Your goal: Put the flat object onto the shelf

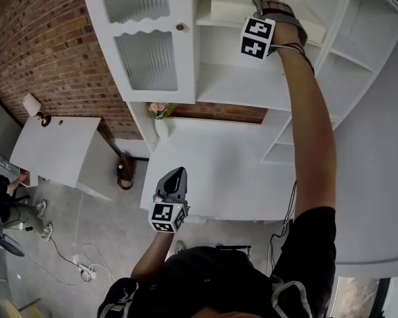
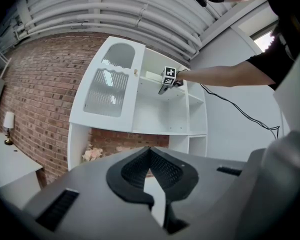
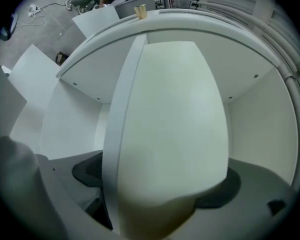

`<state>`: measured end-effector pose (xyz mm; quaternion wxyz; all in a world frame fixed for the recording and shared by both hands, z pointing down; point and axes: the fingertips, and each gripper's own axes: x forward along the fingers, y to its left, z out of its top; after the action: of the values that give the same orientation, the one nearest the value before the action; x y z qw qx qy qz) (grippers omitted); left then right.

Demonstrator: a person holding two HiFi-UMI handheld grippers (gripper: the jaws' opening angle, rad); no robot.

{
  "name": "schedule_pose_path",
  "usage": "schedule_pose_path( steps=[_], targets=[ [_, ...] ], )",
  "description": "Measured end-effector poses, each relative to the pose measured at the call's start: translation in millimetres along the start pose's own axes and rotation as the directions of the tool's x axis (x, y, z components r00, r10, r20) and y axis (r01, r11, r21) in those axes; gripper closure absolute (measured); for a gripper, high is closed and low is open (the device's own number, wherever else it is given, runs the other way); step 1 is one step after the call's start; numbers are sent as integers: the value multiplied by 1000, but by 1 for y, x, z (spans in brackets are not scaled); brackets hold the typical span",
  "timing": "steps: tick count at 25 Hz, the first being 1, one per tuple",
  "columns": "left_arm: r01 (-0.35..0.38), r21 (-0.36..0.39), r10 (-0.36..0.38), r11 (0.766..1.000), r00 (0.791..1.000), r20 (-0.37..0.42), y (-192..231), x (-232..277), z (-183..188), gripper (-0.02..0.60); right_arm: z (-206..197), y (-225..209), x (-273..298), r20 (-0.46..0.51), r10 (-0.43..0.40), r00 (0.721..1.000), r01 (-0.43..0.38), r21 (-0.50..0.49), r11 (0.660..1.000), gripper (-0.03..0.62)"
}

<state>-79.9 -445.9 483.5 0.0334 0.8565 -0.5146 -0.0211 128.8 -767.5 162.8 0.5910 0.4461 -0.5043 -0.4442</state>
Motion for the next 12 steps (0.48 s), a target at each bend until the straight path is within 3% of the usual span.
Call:
schedule_pose_path(
  steps=[12],
  targets=[
    [14,-23,-14,1000,1000,1,-6,-6,-4,572,3,-8,-34,87,-44,995,39,49,998,106]
  ],
)
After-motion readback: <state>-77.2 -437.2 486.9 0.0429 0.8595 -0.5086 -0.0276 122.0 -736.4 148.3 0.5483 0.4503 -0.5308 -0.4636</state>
